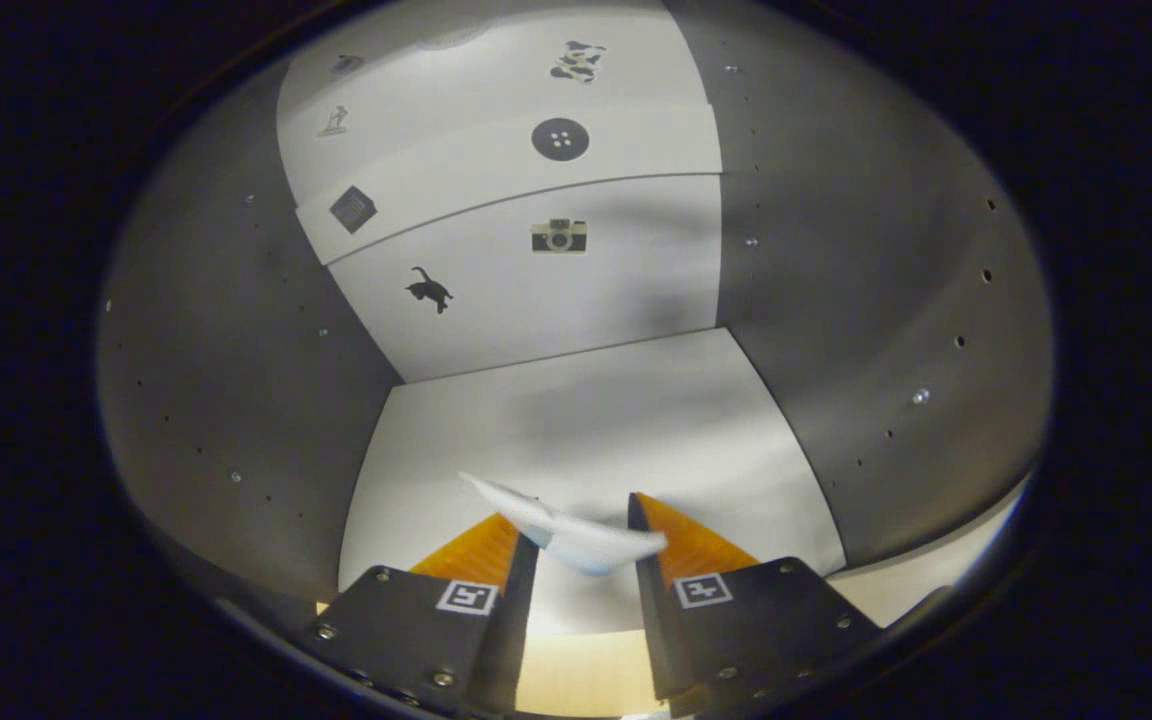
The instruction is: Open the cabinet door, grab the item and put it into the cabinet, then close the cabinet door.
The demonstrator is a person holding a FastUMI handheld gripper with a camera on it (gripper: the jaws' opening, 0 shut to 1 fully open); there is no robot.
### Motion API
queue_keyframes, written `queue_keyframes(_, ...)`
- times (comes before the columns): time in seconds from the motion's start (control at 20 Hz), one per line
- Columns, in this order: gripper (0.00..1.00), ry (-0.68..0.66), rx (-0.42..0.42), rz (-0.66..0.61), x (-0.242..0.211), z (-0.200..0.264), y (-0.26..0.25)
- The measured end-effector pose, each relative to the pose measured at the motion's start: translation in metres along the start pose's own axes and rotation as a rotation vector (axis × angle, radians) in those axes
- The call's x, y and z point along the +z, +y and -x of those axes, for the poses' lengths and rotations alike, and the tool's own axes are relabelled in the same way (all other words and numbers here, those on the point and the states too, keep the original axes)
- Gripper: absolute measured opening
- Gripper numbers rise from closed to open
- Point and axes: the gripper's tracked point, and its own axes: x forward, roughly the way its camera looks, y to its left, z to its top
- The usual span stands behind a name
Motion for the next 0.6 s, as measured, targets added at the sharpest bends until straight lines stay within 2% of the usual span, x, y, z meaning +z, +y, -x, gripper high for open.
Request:
queue_keyframes(0.2,0.82,-0.020,0.016,0.006,0.002,-0.001,0.007)
queue_keyframes(0.35,0.97,-0.081,0.023,-0.003,0.013,0.006,0.010)
queue_keyframes(0.6,0.97,-0.193,0.065,-0.044,0.036,0.027,0.015)
